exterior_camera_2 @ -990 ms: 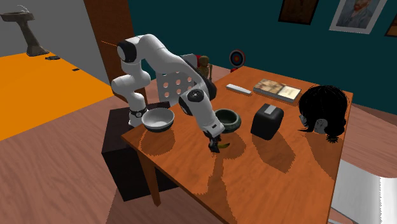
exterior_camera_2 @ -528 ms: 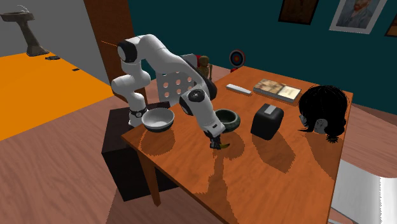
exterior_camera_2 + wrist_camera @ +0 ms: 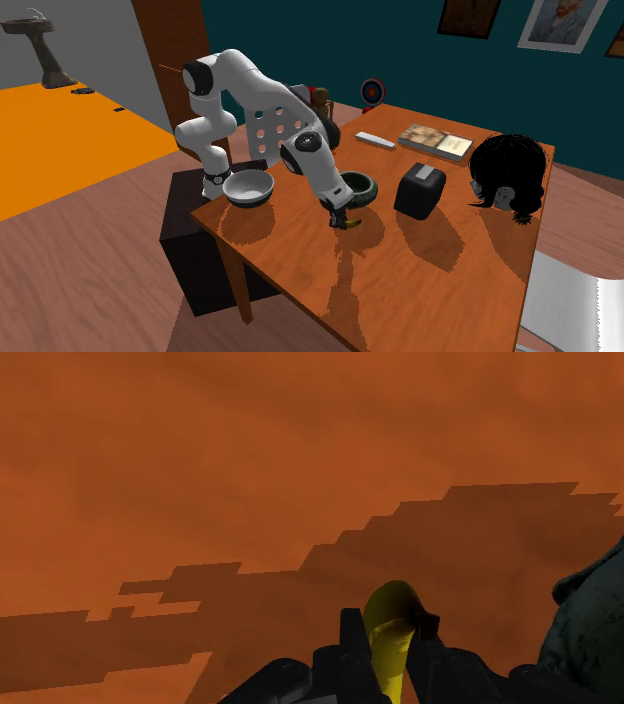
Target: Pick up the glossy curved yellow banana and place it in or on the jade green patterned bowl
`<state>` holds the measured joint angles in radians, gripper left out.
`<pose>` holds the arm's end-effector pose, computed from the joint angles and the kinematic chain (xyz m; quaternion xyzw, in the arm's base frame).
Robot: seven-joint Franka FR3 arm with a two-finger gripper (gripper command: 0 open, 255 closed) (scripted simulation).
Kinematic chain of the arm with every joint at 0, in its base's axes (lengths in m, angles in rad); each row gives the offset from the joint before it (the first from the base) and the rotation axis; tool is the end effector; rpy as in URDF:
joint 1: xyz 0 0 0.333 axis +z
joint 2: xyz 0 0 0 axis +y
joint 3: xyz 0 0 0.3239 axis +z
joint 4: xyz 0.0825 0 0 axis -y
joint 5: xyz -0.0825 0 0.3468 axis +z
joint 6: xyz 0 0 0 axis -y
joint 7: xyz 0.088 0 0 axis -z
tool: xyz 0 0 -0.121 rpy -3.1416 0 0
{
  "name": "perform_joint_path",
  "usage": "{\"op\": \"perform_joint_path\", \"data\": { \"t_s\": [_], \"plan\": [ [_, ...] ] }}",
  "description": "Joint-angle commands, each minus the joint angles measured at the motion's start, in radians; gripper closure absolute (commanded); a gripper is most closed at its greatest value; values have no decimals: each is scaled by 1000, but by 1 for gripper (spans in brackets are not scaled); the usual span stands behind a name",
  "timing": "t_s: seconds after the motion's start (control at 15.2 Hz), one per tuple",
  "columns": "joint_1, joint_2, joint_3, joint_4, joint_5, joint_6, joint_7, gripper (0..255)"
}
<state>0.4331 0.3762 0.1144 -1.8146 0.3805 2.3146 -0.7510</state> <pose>0.5350 0.3316 0.3639 -0.8527 -0.4913 -0.0767 0.1603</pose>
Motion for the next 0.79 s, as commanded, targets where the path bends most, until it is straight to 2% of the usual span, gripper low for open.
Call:
{"op": "perform_joint_path", "data": {
  "t_s": [0.0,0.73],
  "plan": [
    [0,-10,-2,11,-5,-21,9,255],
    [0,-70,-8,75,-28,-139,54,255]
  ]
}}
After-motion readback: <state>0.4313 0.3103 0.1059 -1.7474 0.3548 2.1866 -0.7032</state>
